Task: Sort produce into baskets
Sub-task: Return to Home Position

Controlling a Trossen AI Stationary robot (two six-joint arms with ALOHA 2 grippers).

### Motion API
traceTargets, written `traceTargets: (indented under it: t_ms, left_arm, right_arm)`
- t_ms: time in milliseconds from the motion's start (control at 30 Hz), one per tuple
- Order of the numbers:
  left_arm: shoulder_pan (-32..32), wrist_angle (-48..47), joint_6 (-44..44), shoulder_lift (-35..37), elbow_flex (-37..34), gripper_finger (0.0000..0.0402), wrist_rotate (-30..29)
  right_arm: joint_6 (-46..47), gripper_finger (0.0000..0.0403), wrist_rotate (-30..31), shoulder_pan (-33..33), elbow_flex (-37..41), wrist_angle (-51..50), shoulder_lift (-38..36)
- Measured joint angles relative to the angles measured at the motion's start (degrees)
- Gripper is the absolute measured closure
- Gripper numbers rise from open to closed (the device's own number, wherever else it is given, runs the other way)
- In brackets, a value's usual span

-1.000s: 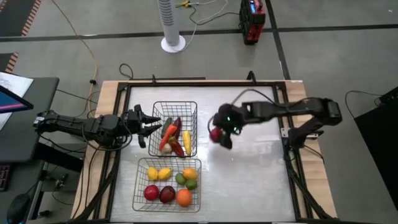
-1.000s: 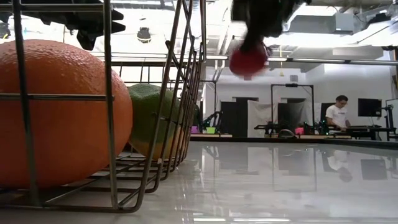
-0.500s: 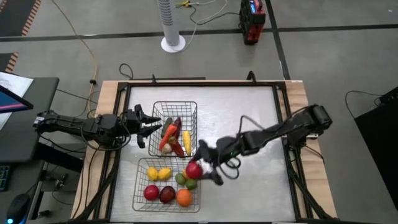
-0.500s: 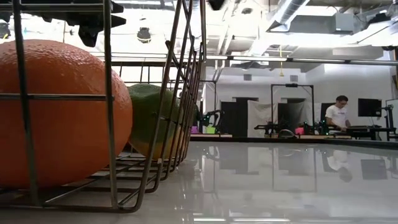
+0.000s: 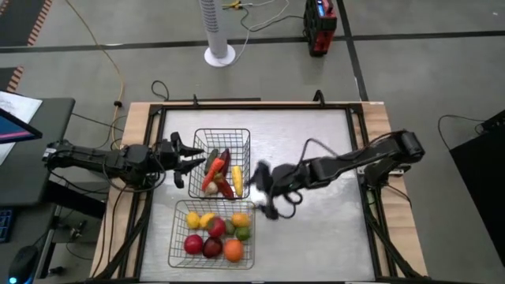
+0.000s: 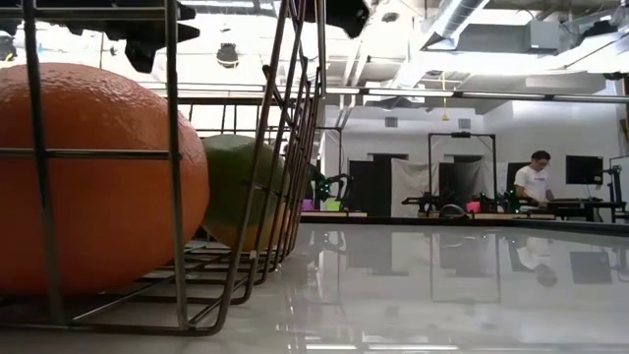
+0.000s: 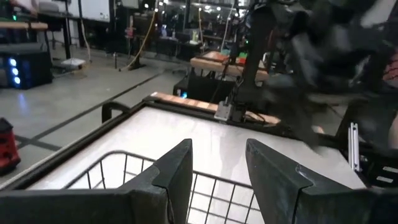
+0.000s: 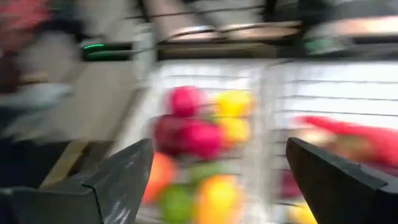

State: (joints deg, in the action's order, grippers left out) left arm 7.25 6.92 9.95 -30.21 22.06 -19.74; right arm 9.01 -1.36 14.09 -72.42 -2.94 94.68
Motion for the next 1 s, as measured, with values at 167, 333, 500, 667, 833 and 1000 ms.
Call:
traceTargets:
  t_ms: [167,333,500,667,833,1000]
  left_arm:
    - [0.52,-1.2,-1.55,4.62,0.0,0.0264,0.27]
    - [2.87,-2.76,-2.72,9.85,-0.05,0.0264,-1.13]
    - [4.73,-1.46,-3.23,12.03,-2.58,0.0264,-5.72]
    - [5.0,3.34,-4.94,13.92,-4.58,0.0264,-7.0]
    - [5.0,2.29,-5.02,15.41,-4.74,0.0264,-10.14]
    - [5.0,1.45,-5.28,16.03,-4.74,0.0264,-10.88]
  right_arm:
    - [-2.72,0.0024,13.92,0.68,7.91,-0.3,-8.85]
    - [-0.15,0.0036,18.35,1.79,22.67,11.21,-16.84]
    - [0.4,0.004,19.6,0.72,35.64,20.85,-22.68]
    - [1.54,0.0047,19.91,-2.19,47.92,31.33,-29.61]
    - [1.67,0.0057,22.55,-3.93,61.42,49.38,-34.17]
    - [3.01,0.0062,22.55,-5.14,70.8,64.04,-35.38]
